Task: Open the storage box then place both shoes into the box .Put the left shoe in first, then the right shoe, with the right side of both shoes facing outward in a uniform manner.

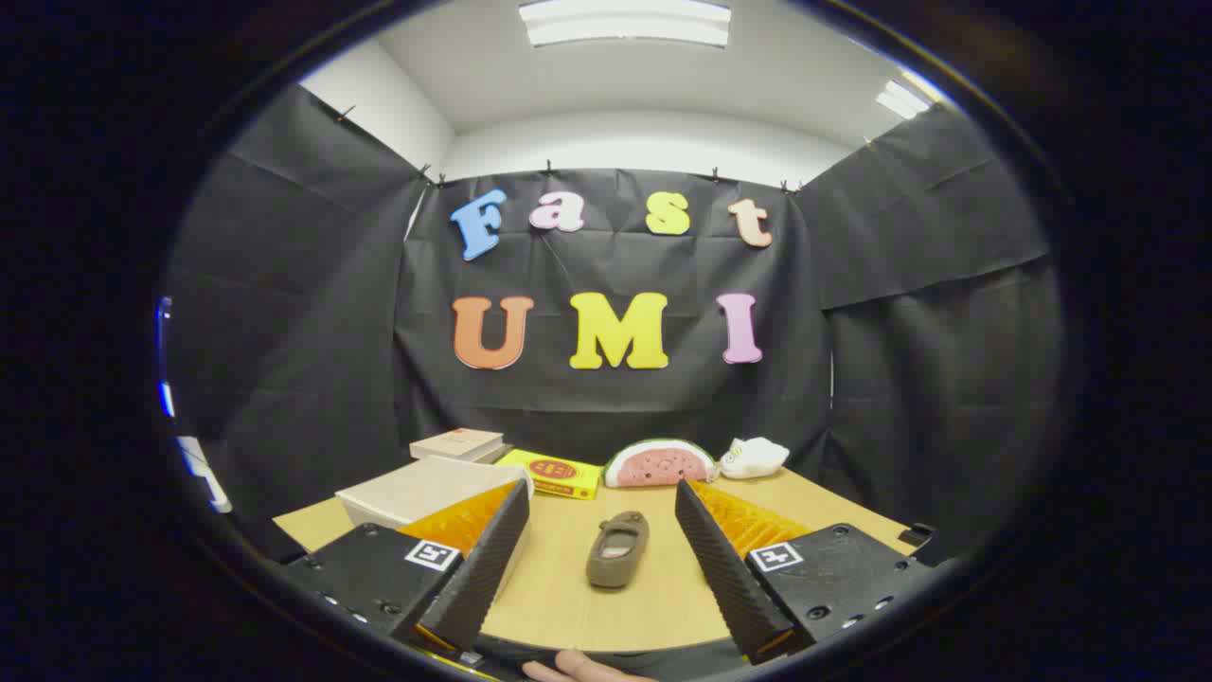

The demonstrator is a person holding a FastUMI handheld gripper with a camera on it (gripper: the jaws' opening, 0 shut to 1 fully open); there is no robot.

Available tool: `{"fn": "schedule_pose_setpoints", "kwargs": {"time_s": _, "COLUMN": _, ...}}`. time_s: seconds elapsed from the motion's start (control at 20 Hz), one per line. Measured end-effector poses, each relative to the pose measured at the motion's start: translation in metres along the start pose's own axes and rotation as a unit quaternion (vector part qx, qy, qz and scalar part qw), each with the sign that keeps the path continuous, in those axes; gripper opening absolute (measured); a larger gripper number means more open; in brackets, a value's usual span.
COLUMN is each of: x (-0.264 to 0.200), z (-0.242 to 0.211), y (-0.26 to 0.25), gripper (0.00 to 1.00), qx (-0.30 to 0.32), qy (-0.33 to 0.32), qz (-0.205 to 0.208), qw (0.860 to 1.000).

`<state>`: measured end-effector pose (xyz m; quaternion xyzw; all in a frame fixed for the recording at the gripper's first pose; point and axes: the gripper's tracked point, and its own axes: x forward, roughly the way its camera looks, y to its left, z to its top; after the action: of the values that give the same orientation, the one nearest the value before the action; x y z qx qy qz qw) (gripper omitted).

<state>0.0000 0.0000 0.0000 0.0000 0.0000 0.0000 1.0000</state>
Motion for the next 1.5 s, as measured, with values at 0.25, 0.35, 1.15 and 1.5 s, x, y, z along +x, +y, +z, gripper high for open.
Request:
{"fn": "schedule_pose_setpoints", "kwargs": {"time_s": 0.25, "x": 0.014, "z": -0.01, "y": -0.007, "gripper": 0.95, "qx": 0.005, "qy": 0.01, "qz": 0.0, "qw": 1.0}}
{"fn": "schedule_pose_setpoints", "kwargs": {"time_s": 0.35, "x": 0.021, "z": -0.012, "y": -0.012, "gripper": 0.95, "qx": 0.009, "qy": 0.013, "qz": -0.002, "qw": 1.0}}
{"fn": "schedule_pose_setpoints", "kwargs": {"time_s": 1.15, "x": 0.079, "z": -0.045, "y": -0.017, "gripper": 0.95, "qx": 0.027, "qy": 0.052, "qz": 0.017, "qw": 0.998}}
{"fn": "schedule_pose_setpoints", "kwargs": {"time_s": 1.5, "x": 0.151, "z": -0.06, "y": 0.031, "gripper": 0.95, "qx": 0.094, "qy": 0.123, "qz": 0.11, "qw": 0.982}}
